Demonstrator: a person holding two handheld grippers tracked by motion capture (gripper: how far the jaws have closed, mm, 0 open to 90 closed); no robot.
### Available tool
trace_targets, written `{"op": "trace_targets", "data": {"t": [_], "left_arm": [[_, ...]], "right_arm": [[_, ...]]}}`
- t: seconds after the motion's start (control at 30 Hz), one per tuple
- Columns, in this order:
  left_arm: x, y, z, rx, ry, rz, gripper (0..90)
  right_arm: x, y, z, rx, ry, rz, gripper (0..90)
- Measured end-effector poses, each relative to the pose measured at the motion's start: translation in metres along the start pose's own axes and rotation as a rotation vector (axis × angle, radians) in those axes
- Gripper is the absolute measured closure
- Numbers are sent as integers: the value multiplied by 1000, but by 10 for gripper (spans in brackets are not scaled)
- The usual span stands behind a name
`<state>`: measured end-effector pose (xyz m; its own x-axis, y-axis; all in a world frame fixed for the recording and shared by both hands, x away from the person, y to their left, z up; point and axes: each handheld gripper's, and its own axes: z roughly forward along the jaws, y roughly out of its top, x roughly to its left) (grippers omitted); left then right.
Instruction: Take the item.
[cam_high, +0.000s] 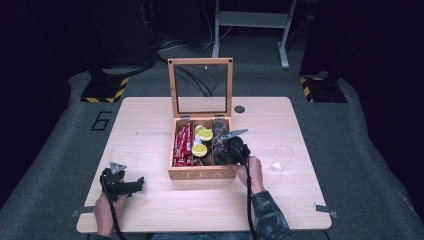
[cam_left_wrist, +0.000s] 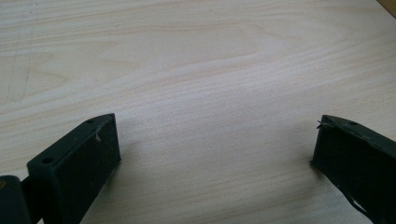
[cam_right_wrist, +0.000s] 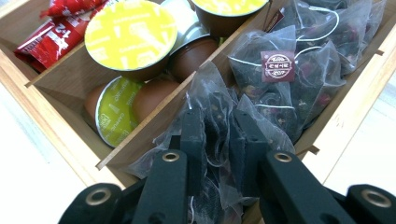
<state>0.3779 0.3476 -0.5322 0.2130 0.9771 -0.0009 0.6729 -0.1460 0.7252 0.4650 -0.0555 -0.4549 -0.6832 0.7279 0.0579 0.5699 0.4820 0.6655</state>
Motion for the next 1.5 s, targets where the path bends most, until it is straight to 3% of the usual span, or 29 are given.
{"op": "trace_targets", "data": {"t": [0.4,0.53,0.6,1.03,1.5], "left_arm": [[0,0,0,3,0,6,4],[0,0,0,-2,1,-1,4],[0,0,0,-1,1,1,4],[0,0,0,2,1,5,4],[0,0,0,-6,4,-1,4]], "right_arm": [[0,-1,-8,-45,-12,2,806],[2,0,-10,-50,-22,-27,817],[5,0,-12,-62,-33,-13,817],[3,-1,-30,-139,-30,-20,817],[4,2,-54,-216,-58,-20,818]]}}
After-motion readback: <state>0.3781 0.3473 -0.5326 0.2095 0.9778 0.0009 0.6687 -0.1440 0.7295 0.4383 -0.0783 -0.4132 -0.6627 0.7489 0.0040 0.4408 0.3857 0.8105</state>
